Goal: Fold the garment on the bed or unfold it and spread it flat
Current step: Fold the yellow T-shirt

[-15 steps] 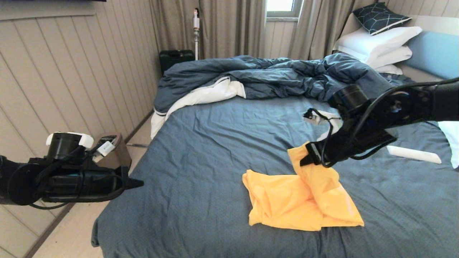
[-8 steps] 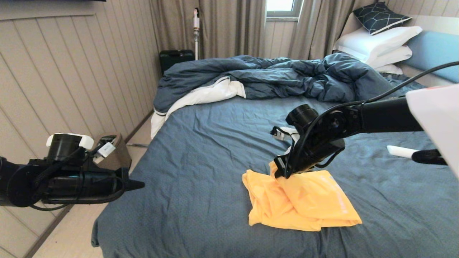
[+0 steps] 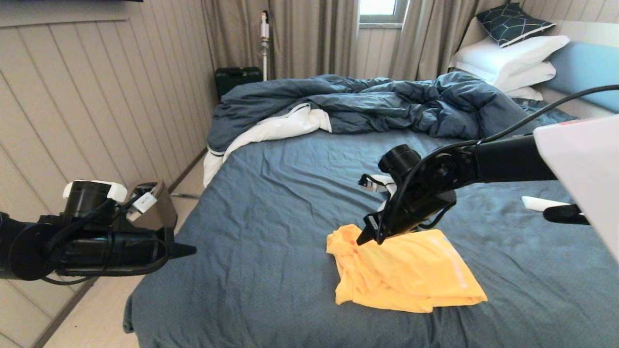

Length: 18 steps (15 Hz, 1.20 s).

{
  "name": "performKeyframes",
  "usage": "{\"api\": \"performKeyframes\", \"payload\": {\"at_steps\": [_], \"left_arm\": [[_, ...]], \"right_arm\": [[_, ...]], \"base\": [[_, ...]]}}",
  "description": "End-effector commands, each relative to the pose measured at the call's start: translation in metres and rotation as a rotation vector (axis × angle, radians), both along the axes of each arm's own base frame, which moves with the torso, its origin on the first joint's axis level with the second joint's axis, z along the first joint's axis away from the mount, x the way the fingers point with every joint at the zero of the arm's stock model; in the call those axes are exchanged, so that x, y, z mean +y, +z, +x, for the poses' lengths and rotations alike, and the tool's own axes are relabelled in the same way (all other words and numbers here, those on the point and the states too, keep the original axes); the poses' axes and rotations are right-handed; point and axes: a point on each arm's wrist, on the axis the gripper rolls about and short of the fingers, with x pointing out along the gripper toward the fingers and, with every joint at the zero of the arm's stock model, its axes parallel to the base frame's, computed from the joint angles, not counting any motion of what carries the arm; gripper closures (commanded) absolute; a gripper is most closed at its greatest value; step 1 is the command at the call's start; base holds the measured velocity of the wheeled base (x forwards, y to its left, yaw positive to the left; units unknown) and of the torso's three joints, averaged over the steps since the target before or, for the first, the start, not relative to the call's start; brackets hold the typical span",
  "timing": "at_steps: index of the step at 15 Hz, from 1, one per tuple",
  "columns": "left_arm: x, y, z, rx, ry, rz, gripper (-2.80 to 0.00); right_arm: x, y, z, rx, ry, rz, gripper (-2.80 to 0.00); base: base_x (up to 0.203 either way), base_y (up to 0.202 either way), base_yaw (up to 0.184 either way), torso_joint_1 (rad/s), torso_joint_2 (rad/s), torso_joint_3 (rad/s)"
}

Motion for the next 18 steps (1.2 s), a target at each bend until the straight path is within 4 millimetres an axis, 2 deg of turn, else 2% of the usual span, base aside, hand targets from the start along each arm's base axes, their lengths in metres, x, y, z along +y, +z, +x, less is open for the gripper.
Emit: {"api": "performKeyframes", "payload": {"at_steps": [1, 4, 5, 7, 8, 11, 13, 15, 18], "left_arm": [[0.0, 0.001, -0.001, -0.002, -0.001, -0.004, 0.0], [0.0, 0.002, -0.002, -0.007, -0.002, -0.004, 0.0], [0.0, 0.002, -0.003, -0.007, -0.002, -0.004, 0.0], [0.0, 0.004, -0.004, -0.012, -0.003, -0.005, 0.0], [0.0, 0.004, -0.004, -0.011, 0.0, -0.006, 0.0], [-0.001, 0.003, -0.004, -0.008, -0.005, -0.006, 0.0], [-0.002, 0.001, -0.003, -0.003, -0.009, -0.006, 0.0], [-0.003, 0.001, -0.003, -0.002, -0.011, -0.006, 0.0], [-0.004, 0.0, -0.003, 0.003, -0.015, -0.006, 0.0]], "right_arm": [[-0.003, 0.015, -0.008, -0.028, 0.002, 0.012, -2.8], [-0.006, 0.041, -0.023, -0.084, 0.009, 0.033, -2.8], [-0.01, 0.043, -0.023, -0.089, -0.002, 0.034, -2.8], [-0.019, 0.035, -0.019, -0.064, -0.029, 0.024, -2.8], [-0.026, 0.029, -0.017, -0.046, -0.05, 0.016, 0.0], [-0.037, 0.014, -0.009, -0.005, -0.103, -0.006, 0.0], [-0.036, 0.003, -0.004, 0.02, -0.104, -0.014, 0.0], [-0.028, -0.005, -0.002, 0.038, -0.087, -0.021, 0.0], [-0.006, -0.016, -0.002, 0.057, -0.035, -0.031, 0.0]], "base": [[0.0, 0.0, 0.0, 0.0, 0.0, 0.0], [0.0, 0.0, 0.0, 0.0, 0.0, 0.0], [0.0, 0.0, 0.0, 0.0, 0.0, 0.0], [0.0, 0.0, 0.0, 0.0, 0.0, 0.0], [0.0, 0.0, 0.0, 0.0, 0.0, 0.0], [0.0, 0.0, 0.0, 0.0, 0.0, 0.0], [0.0, 0.0, 0.0, 0.0, 0.0, 0.0], [0.0, 0.0, 0.0, 0.0, 0.0, 0.0], [0.0, 0.0, 0.0, 0.0, 0.0, 0.0]]}}
